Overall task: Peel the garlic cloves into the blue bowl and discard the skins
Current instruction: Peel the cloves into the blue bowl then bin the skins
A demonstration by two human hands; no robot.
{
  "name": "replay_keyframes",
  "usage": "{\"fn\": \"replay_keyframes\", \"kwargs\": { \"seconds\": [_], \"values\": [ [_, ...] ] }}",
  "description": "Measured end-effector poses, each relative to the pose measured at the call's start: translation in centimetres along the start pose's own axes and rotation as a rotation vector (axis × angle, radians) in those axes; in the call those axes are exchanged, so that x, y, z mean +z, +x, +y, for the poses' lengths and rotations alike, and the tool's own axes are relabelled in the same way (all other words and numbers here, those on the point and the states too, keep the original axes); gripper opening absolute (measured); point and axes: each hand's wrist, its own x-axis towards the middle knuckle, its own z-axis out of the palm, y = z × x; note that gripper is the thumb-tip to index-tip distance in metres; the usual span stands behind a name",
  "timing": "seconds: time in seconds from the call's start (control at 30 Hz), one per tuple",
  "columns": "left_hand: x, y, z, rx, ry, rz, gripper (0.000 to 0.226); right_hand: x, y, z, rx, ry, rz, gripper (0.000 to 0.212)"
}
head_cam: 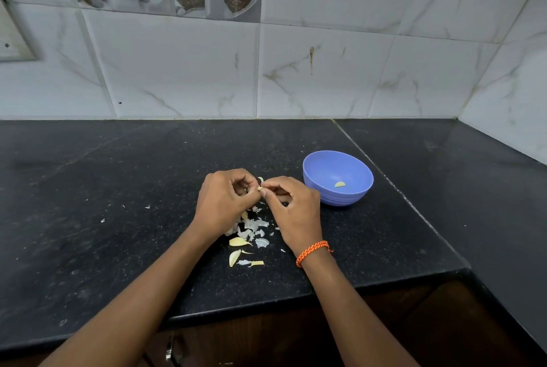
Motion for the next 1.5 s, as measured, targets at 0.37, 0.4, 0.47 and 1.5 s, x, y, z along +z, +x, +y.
{"fn": "replay_keyframes", "kwargs": {
  "seconds": [0.37, 0.4, 0.47, 1.5],
  "values": [
    [-0.1, 0.0, 0.4, -0.107, -0.334, -0.084, 0.01, -0.8, 0.2, -0.4, 0.279, 0.547, -0.086, 0.012],
    [-0.2, 0.1, 0.5, -0.118, -0.379, -0.095, 0.009, -0.9, 0.2, -0.5, 0.302, 0.591, -0.089, 0.012],
    [-0.3, 0.1, 0.5, -0.133, -0.445, -0.109, 0.009, -1.0, 0.1, -0.6, 0.337, 0.668, -0.099, 0.015],
    [-0.1, 0.3, 0.5, -0.149, -0.4, -0.137, 0.012, -0.6, 0.0, -0.7, 0.286, 0.439, -0.079, 0.009]
  ]
}}
